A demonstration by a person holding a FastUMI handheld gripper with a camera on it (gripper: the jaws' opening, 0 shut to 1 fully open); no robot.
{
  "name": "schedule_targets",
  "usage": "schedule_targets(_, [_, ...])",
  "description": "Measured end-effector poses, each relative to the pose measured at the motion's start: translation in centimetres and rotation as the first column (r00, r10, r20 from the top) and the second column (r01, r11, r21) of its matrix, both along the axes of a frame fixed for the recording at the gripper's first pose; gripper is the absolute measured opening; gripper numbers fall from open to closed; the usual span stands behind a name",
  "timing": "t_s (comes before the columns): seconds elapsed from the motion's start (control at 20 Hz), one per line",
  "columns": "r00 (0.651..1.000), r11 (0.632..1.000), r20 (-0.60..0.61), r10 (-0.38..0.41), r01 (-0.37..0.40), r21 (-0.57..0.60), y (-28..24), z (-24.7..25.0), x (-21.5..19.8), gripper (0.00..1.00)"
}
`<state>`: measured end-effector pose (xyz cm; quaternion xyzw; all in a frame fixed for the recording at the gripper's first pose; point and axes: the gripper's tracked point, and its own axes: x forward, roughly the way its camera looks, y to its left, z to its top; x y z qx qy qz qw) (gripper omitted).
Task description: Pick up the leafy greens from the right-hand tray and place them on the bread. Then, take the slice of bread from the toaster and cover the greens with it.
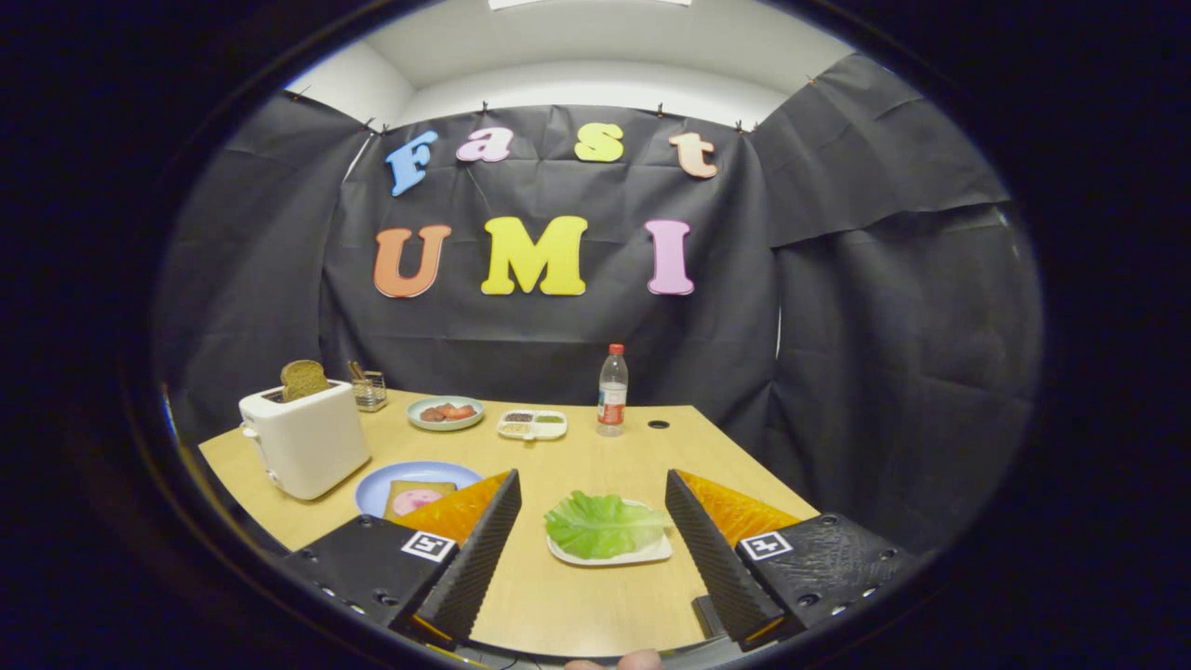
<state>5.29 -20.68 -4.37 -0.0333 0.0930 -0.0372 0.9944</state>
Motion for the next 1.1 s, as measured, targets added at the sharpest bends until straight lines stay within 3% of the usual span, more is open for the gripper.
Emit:
schedule_targets(0.35, [0.973, 1.000, -0.231, 0.015, -0.013, 0.009, -3.5, -4.9, 5.5, 0.95])
schedule_targets(0.8, [0.846, 0.997, -0.531, 0.050, -0.077, -0.028, -1.9, -12.3, 12.2, 0.96])
schedule_targets(1.1, [0.790, 0.995, -0.613, 0.019, -0.075, -0.065, -1.8, -15.4, 14.4, 0.96])
